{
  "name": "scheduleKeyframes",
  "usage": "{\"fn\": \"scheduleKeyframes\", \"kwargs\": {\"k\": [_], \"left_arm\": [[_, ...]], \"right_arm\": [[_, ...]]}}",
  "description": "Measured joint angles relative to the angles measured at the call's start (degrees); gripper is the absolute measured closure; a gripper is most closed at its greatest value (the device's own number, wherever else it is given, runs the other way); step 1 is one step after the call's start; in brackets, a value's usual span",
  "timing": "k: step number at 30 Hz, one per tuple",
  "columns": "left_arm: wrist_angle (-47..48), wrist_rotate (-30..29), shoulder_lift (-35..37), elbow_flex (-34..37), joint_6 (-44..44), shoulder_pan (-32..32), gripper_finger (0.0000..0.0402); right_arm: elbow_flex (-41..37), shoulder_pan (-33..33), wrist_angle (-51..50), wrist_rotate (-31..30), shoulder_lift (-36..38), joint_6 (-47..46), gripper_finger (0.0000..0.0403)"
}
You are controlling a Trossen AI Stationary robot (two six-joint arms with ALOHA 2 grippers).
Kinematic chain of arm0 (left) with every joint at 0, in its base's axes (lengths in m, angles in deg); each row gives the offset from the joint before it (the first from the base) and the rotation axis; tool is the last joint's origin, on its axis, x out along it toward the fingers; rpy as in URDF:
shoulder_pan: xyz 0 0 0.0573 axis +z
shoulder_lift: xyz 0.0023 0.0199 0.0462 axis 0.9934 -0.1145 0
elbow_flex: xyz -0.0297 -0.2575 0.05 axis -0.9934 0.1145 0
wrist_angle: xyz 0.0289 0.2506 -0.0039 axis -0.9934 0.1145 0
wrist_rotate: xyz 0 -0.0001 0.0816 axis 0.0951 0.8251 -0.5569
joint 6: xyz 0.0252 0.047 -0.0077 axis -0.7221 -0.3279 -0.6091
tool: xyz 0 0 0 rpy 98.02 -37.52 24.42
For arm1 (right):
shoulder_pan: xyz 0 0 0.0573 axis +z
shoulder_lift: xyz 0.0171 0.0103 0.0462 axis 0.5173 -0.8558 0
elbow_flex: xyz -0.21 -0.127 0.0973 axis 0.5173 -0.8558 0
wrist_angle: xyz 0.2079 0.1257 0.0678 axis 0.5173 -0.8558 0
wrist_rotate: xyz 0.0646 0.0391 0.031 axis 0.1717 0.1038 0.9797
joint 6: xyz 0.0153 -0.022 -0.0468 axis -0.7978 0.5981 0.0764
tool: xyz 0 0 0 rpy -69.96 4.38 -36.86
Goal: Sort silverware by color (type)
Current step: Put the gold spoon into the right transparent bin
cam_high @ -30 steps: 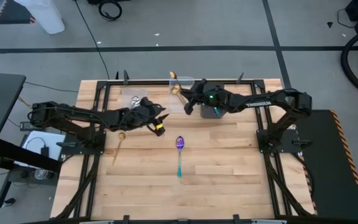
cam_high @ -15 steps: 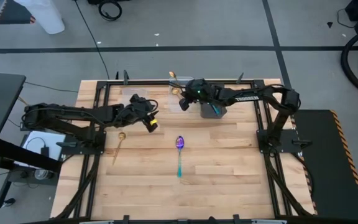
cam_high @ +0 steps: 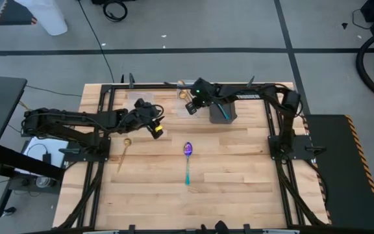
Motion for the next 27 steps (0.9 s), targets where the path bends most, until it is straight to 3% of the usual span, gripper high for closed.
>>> {"fn": "scheduleKeyframes", "kwargs": {"k": [10,20,27], "left_arm": [[0.54,0.02,0.00,0.00,-0.33,-0.39,0.0249],[1.24,0.04,0.41,0.00,-0.97,-0.94,0.0249],[2.32,0.02,4.38,-0.11,-0.92,-1.28,0.0249]], "right_arm": [[2.68,-1.60,-8.99,3.53,-1.19,-5.99,0.0369],[2.68,-2.36,-9.03,6.38,-1.19,-6.60,0.0366],[2.66,-2.97,-9.15,7.86,-1.17,-6.79,0.0342]]}}
